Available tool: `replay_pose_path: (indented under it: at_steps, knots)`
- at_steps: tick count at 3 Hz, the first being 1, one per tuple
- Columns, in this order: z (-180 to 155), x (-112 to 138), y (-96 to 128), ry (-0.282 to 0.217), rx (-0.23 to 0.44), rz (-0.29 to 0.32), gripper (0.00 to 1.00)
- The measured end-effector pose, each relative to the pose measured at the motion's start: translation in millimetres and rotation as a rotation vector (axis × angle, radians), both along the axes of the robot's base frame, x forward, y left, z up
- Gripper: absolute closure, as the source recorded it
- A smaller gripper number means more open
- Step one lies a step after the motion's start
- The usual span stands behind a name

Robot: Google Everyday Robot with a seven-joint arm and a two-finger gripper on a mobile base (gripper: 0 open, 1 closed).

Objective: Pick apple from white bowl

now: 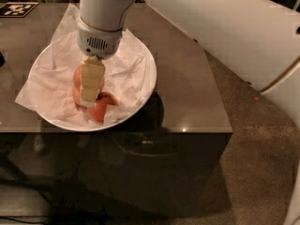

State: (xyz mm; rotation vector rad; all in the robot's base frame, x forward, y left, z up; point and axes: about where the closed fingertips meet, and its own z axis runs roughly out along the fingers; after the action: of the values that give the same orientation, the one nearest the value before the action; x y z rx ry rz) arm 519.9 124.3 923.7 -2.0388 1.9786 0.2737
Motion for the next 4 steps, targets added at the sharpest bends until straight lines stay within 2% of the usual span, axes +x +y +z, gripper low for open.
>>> replay_pose_path:
  at_steps: [3,4]
  knots:
    - [0,0,0,-0.001,0.000,0.000,0.89]
    - [23,-4,1,-0.053,0.002,0.018,1.00]
